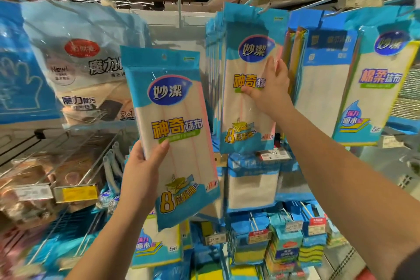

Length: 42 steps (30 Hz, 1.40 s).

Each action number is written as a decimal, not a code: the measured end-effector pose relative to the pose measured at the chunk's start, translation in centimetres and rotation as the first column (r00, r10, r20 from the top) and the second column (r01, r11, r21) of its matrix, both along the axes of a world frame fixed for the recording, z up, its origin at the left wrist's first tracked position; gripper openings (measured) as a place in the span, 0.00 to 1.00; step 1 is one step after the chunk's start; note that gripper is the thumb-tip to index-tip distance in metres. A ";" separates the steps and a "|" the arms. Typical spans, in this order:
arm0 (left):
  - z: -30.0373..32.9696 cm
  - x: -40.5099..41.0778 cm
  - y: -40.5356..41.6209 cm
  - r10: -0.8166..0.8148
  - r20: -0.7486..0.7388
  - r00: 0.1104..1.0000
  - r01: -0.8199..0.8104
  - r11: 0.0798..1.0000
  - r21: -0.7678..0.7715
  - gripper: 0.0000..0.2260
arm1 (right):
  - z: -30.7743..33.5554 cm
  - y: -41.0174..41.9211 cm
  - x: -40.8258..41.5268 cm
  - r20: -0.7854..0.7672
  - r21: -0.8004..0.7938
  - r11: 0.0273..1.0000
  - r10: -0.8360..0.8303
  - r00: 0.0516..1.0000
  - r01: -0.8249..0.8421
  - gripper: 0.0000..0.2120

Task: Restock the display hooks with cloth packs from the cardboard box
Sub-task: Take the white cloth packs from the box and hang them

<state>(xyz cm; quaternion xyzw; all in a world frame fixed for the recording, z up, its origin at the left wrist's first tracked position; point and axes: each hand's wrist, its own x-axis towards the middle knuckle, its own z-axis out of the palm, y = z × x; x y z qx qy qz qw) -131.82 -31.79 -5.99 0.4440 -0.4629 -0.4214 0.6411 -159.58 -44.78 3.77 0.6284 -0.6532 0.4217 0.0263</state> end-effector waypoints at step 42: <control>3.8 -11.4 -3.3 -0.318 0.104 0.942 0.319 0.948 0.004 0.12 | 8.7 2.7 -4.7 0.607 -0.393 0.794 0.603 0.518 -0.464 0.22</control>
